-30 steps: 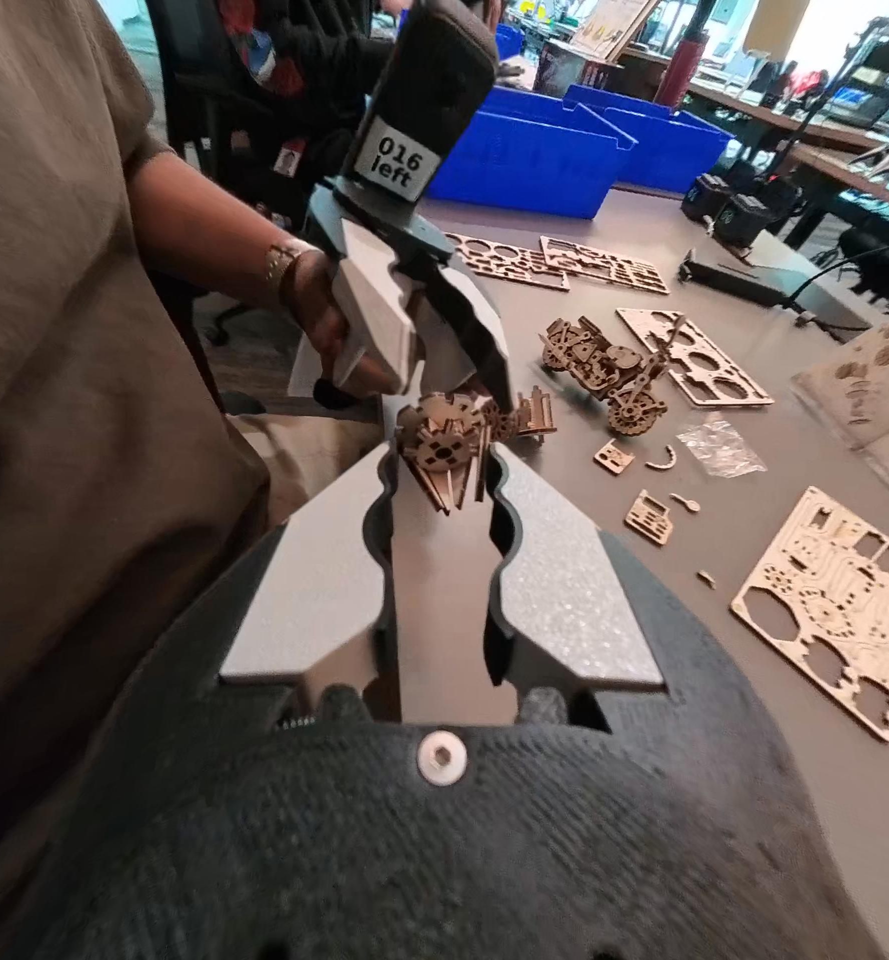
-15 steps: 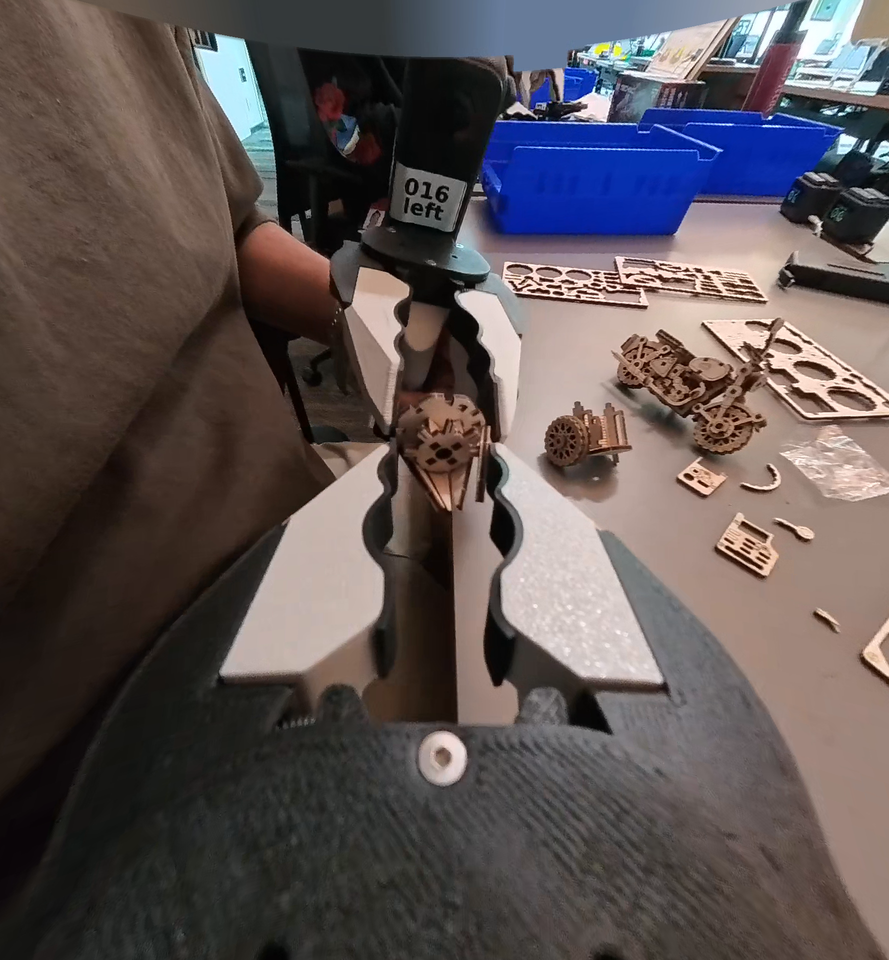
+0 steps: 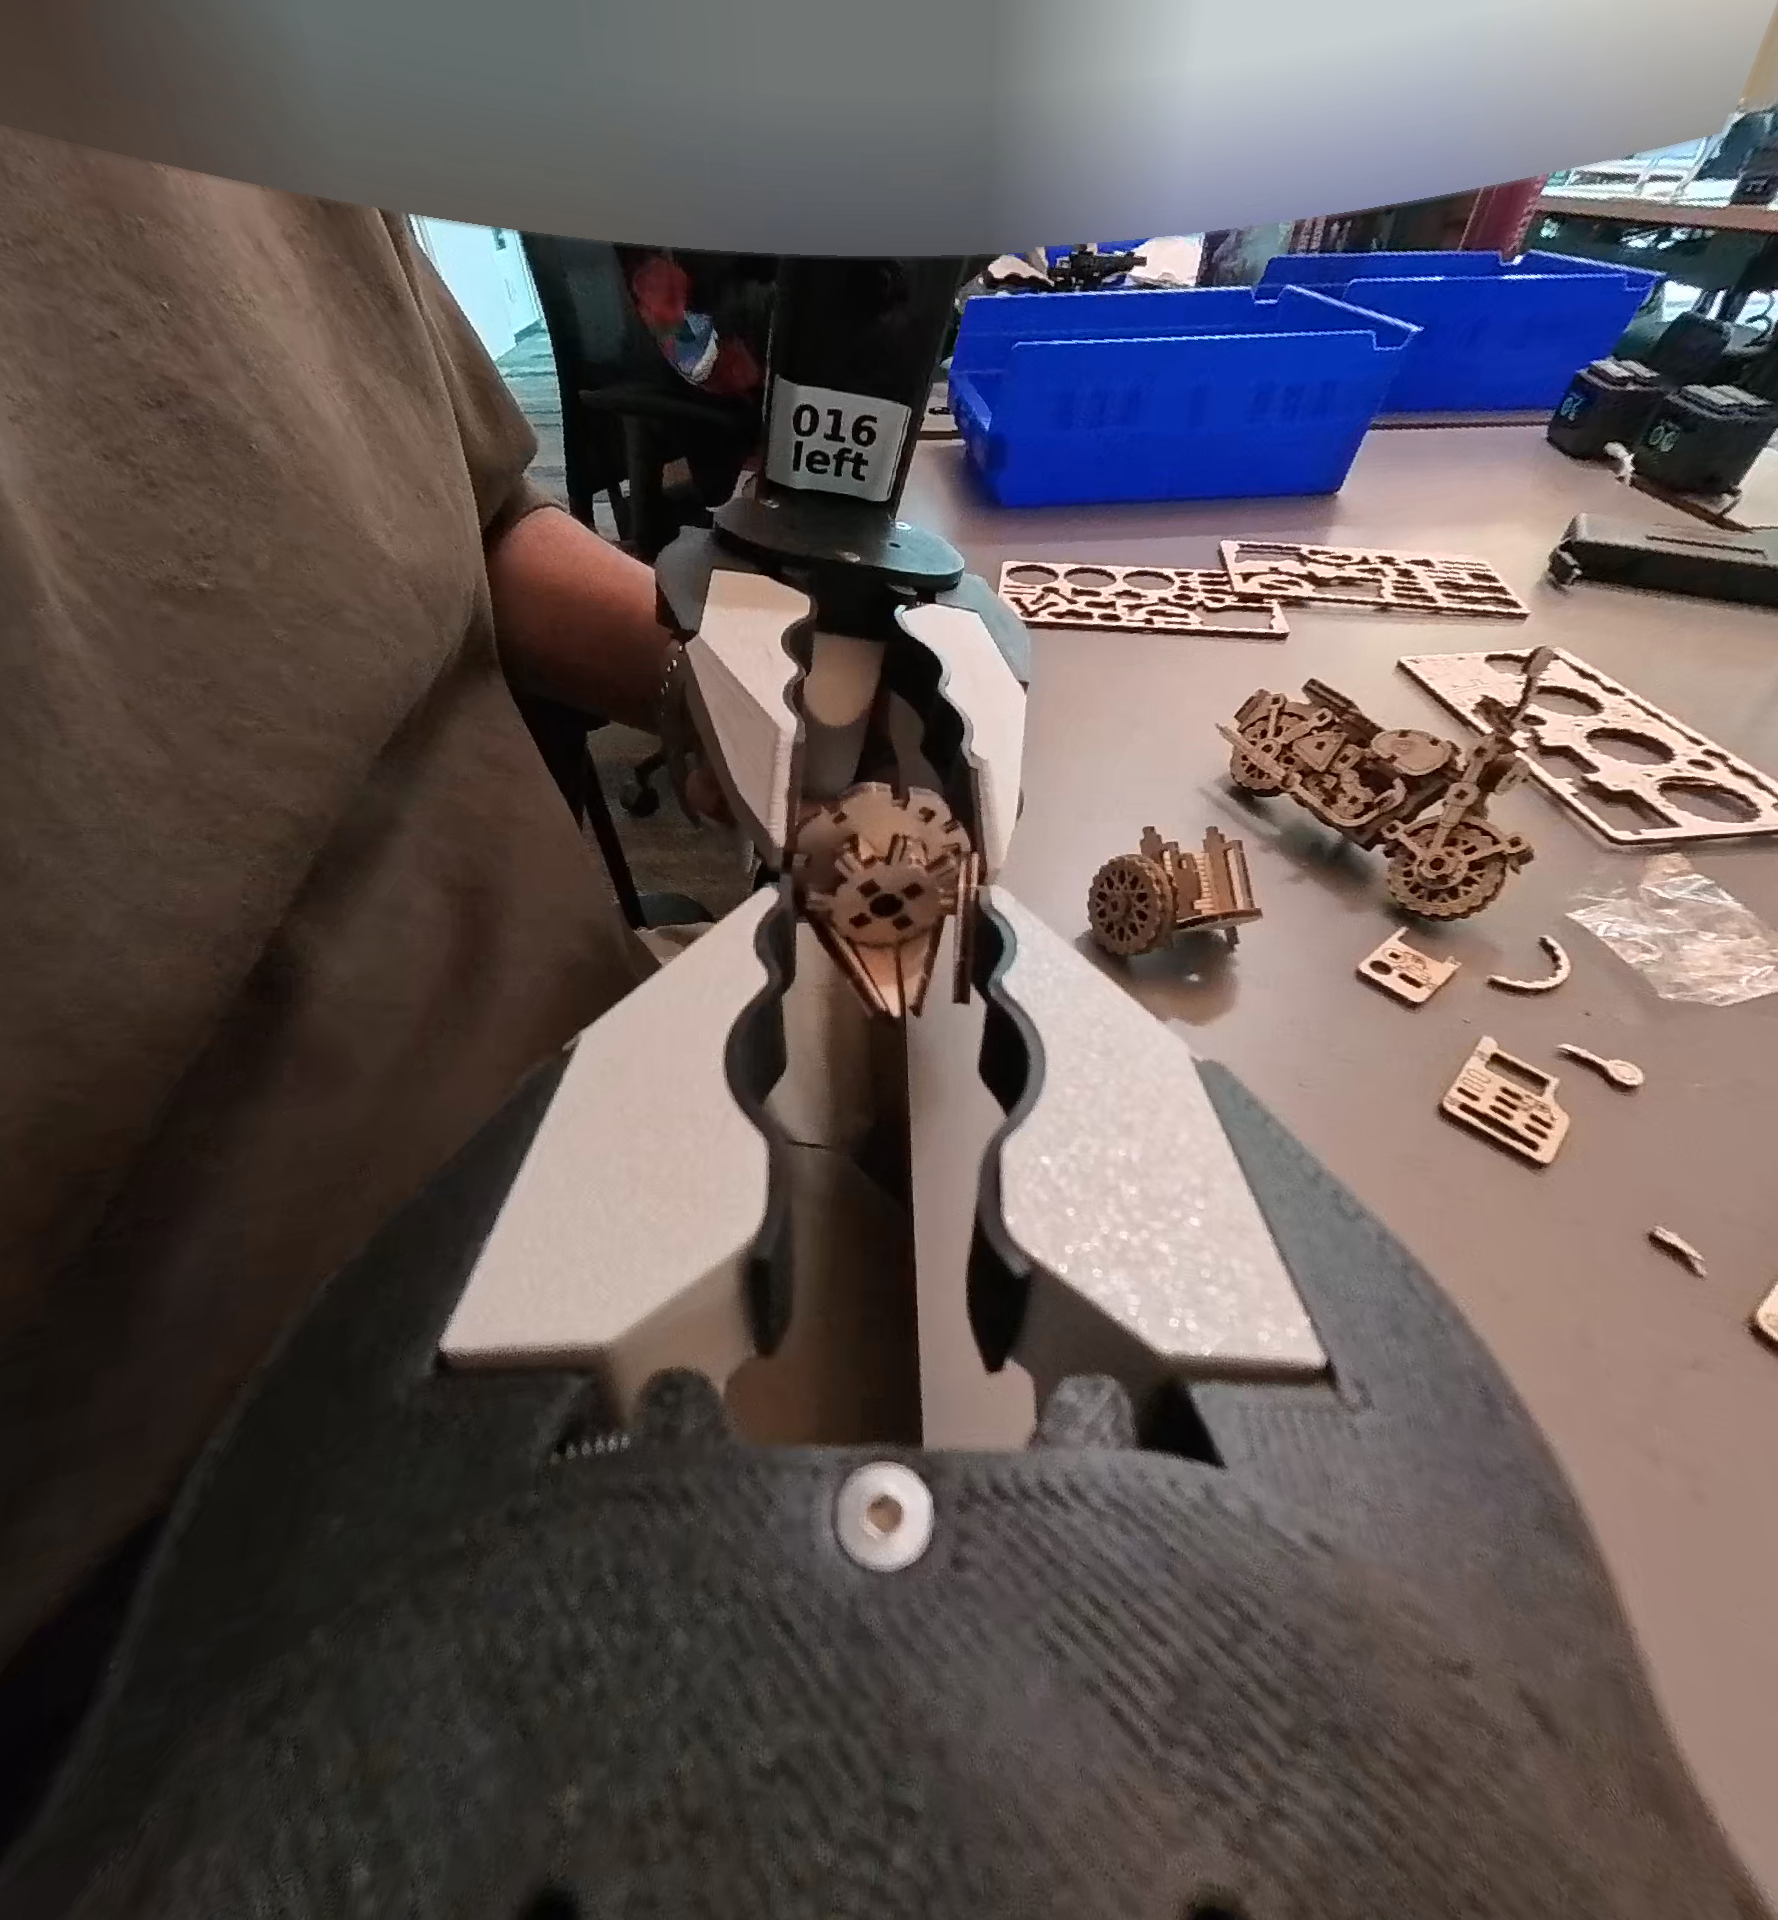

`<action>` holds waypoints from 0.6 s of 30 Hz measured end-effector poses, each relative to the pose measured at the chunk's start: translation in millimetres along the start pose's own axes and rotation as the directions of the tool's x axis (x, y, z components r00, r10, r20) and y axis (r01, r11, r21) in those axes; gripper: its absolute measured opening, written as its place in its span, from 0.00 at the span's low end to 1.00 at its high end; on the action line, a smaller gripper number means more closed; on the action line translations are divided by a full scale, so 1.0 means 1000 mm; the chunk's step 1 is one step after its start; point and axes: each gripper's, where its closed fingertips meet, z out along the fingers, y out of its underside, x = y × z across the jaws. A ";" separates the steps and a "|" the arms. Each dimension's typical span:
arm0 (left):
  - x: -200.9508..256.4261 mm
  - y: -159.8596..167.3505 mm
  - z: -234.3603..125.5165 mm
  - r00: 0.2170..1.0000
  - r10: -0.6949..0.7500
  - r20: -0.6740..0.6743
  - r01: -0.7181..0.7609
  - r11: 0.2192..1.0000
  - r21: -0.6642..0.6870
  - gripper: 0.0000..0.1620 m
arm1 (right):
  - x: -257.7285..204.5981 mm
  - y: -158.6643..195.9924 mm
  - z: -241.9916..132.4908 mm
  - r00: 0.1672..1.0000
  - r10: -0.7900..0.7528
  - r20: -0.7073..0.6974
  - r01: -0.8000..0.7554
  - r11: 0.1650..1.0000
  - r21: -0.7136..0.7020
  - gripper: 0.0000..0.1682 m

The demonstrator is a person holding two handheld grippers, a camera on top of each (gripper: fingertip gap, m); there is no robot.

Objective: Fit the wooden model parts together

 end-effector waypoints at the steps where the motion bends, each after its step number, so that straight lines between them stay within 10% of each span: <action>1: 0.000 0.000 0.000 1.000 0.005 0.002 -0.005 1.000 0.001 0.20 | 0.000 0.000 0.000 1.000 0.005 0.001 -0.005 1.000 0.001 0.19; 18: -0.001 -0.007 -0.001 0.997 0.072 0.032 -0.073 0.996 0.042 0.20 | 0.005 -0.006 -0.004 0.999 -0.011 -0.051 0.011 1.000 0.003 0.21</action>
